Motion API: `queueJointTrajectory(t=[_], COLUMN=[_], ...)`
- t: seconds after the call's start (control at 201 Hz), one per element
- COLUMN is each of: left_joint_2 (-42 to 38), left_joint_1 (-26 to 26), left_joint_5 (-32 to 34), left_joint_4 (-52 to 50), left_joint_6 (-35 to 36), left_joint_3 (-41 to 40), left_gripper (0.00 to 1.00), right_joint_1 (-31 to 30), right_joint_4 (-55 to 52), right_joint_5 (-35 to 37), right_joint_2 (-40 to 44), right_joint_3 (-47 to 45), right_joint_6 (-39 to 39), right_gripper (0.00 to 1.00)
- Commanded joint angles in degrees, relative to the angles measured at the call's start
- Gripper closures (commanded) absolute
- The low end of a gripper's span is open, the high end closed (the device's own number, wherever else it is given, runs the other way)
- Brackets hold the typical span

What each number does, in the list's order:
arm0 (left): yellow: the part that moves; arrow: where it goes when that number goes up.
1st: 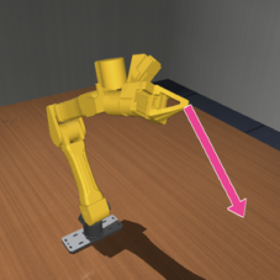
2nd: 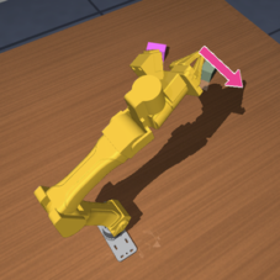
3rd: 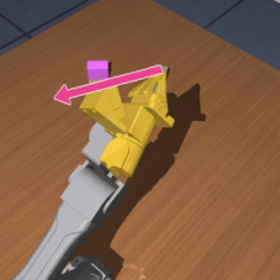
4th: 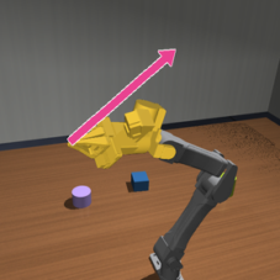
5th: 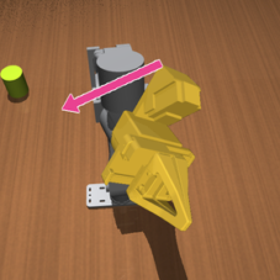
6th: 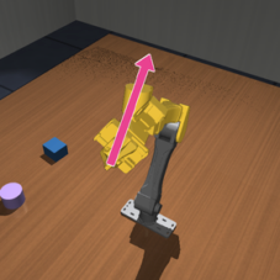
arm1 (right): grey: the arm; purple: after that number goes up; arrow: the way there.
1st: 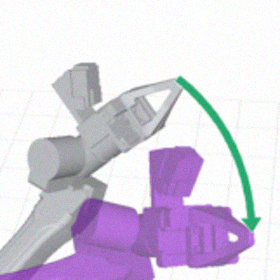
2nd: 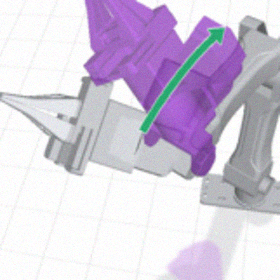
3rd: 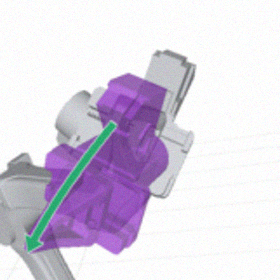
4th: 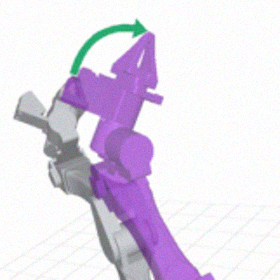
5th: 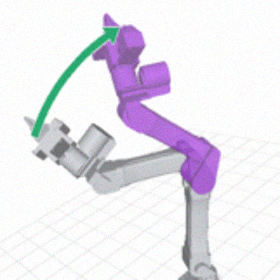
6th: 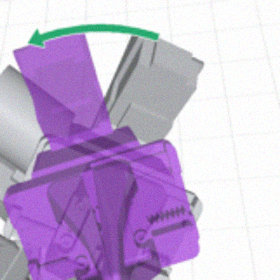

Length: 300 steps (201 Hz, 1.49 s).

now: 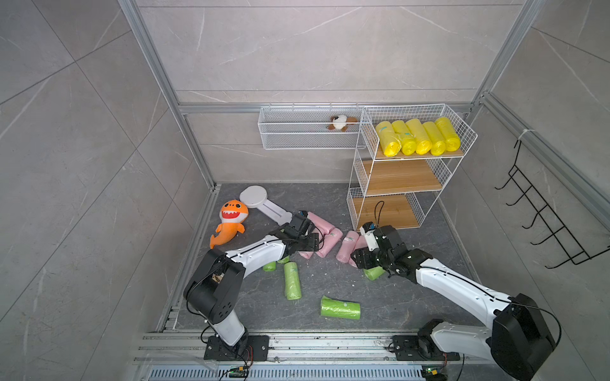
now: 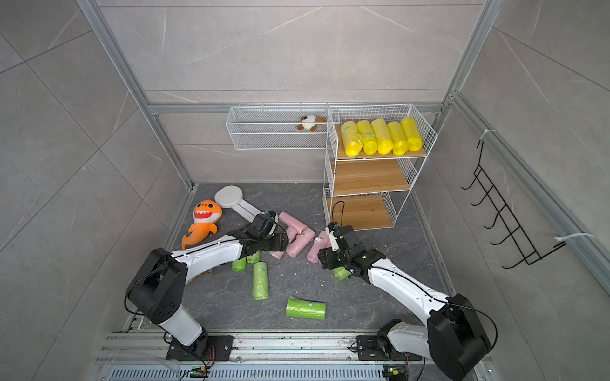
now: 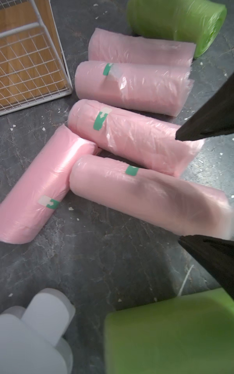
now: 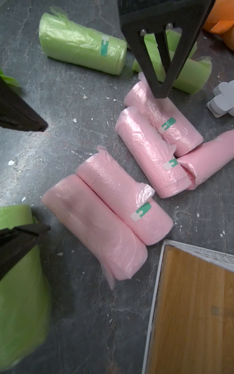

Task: Sort the rolls of trash bags by color and place them on the shelf
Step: Pick up the roll of trash bags from the center of the board.

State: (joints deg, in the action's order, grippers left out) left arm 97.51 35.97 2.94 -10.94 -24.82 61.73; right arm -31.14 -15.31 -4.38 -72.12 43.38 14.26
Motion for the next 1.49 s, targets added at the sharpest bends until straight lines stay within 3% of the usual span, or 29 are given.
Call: queueJointTrajectory(t=[0.0, 0.368, 0.518, 0.672, 0.916, 1.07, 1.289, 1.488], left_joint_2=[4.03, 19.57, 23.16, 23.03, 13.01, 3.77, -10.95, -21.81], left_joint_1=[-0.14, -0.16, -0.17, -0.11, -0.61, -0.87, -1.38, -1.4], left_joint_5=[2.25, 7.23, 6.09, 6.49, 8.85, 7.02, 0.58, 0.37], left_joint_4=[-3.16, -11.8, -12.74, -12.25, -4.65, 2.61, 20.1, 34.17], left_joint_6=[4.89, 10.32, 10.88, 9.73, 4.27, -0.83, -15.4, -28.67], left_joint_3=[5.69, 22.35, 25.48, 25.16, 17.56, 11.6, -0.3, -9.59], left_gripper=[0.26, 0.34, 0.37, 0.47, 0.61, 0.63, 0.64, 0.66], right_joint_1=[-0.33, -0.28, -0.33, -0.33, -0.24, -0.42, -4.09, -8.85], right_joint_4=[2.04, 2.07, 2.7, 2.82, 3.67, 9.26, 23.33, 37.72], right_joint_5=[-1.06, -1.42, -1.82, -1.78, -2.56, -6.57, -9.54, -9.47], right_joint_2=[-1.05, -0.92, -0.99, -1.01, 0.79, 3.88, 7.49, 6.86], right_joint_3=[-0.04, -0.82, -1.52, -1.87, -1.31, -2.29, -4.08, -6.06], right_joint_6=[1.21, 1.94, 2.74, 3.38, 4.04, 6.42, 12.12, 17.35], right_gripper=[0.24, 0.24, 0.24, 0.24, 0.23, 0.24, 0.23, 0.18])
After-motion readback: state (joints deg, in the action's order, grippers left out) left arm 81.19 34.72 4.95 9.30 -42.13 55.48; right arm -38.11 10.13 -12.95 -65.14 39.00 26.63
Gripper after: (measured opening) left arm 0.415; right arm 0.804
